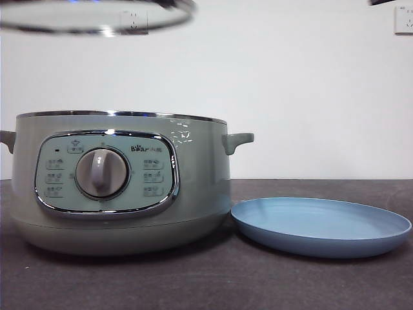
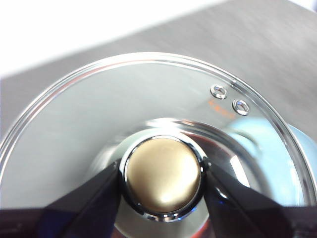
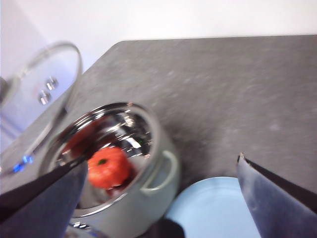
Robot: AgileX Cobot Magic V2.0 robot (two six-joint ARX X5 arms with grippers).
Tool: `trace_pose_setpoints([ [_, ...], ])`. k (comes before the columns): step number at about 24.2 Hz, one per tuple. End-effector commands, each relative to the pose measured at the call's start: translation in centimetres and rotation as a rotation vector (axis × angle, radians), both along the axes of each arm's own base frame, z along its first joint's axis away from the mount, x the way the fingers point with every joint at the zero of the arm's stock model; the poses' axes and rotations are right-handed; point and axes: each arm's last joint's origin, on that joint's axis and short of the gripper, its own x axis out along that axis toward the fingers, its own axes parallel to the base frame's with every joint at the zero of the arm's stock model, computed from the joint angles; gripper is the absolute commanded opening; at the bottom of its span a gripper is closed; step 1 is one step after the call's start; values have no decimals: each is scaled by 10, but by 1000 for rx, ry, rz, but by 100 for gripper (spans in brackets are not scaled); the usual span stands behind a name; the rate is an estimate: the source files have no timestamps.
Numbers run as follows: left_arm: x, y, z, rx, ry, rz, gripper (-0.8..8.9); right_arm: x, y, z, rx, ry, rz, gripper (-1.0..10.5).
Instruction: Take the pumpkin out from the steamer,put the pumpkin in the blue plate,close the lid
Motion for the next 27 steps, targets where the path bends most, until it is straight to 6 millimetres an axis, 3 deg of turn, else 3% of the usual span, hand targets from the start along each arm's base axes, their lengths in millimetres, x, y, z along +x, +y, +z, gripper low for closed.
trace_pose_setpoints([
  [1,-24,15,18,-25,-114,63,-8,12,20,1,7,34,73,501],
  [7,-65,43,28,6,-198,240,-8,42,75,2,-52,96,245,502],
  [11,-87,58,29,47,-224,357,-8,55,117,3,-191,129,299,505],
  [15,-103,69,26,86,-224,436,-8,65,158,7,-336,154,354,517],
  [18,-110,75,24,120,-219,493,-8,71,189,9,-432,165,376,603],
  [23,-113,77,21,150,-198,511,-8,82,247,-15,-624,166,381,605],
  [27,-113,77,20,156,-191,510,-8,88,277,-56,-732,188,413,604],
])
